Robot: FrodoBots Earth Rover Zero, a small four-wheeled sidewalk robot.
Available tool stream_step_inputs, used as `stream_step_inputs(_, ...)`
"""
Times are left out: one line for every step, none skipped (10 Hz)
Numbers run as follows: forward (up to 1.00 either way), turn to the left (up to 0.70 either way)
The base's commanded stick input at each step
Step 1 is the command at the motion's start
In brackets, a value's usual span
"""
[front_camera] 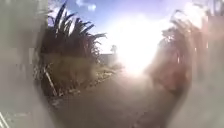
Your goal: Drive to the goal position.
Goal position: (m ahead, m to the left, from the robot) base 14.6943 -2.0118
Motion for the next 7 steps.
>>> stream_step_inputs(1.00, -0.40)
stream_step_inputs(1.00, -0.40)
stream_step_inputs(1.00, 0.00)
stream_step_inputs(1.00, 0.00)
stream_step_inputs(1.00, 0.00)
stream_step_inputs(1.00, 0.00)
stream_step_inputs(1.00, 0.00)
